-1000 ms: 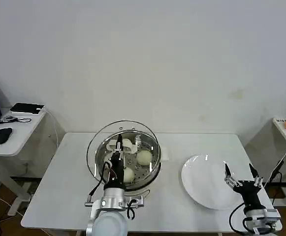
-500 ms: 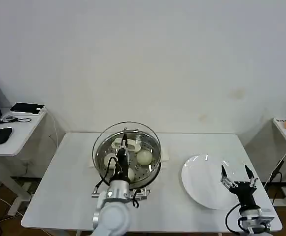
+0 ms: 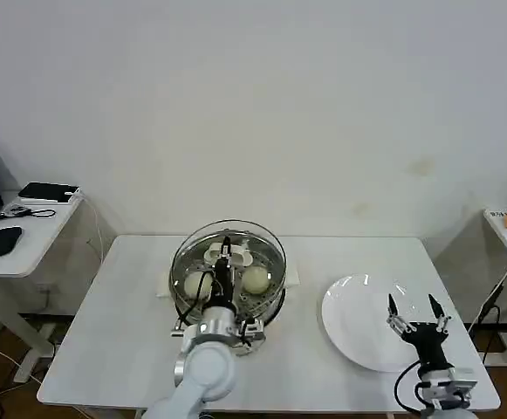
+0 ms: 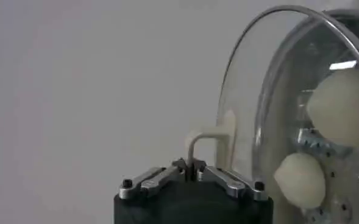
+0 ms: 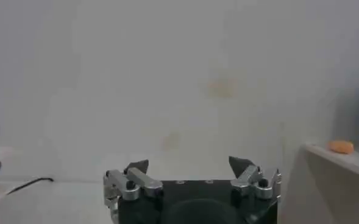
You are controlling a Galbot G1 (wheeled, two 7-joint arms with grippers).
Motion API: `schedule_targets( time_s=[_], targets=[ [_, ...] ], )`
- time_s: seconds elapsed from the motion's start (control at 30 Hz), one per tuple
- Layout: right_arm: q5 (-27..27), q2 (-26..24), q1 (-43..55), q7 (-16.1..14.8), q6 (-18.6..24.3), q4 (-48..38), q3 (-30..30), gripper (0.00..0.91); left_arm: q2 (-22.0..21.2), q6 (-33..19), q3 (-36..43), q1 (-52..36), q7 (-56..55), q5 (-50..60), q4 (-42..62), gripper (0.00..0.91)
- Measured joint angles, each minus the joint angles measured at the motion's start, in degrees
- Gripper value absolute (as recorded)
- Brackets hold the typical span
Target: Take steamed baozi put them in steamer then cover it.
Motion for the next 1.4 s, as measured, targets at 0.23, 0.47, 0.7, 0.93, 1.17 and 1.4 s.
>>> schedule_targets(
  time_s=[0.23,0.47,0.7,0.93,1.17,1.4],
  targets=[
    [-0.03,-0.01,1.47,0.00,0.57,-1.95,-0.73,0.907,0.54,0.01,-0.17,-0.42,2.53,0.22,0.83,0.000],
    [-0.29,0.15,2.87,0.02,1.01,-3.79,-1.45,0.907,0.62,0.00,-0.08,-0.11,4.76,0.50,0.15,0.000],
    [-0.31,0.15,3.49,0.02,1.14,-4.84,-1.54,0.907,0.56,0.03,-0.01,-0.29,6.82,0.04,-0.37,0.000],
    [-0.38,0.27,3.79,0.02,1.14,-5.33,-1.61,0.907,0.73,0.00,-0.28,-0.69,7.40,-0.13,-0.13,0.000],
    [-0.48,0.35,3.86,0.02,1.24,-5.69,-1.64,0.907,0.60,-0.05,-0.09,-0.44,6.61,-0.31,0.27,0.050],
    [-0.59,0.48,3.88,0.02,1.35,-5.90,-1.66,0.907,0.79,-0.09,-0.11,0.41,6.28,-1.03,-0.40,0.907]
  ],
)
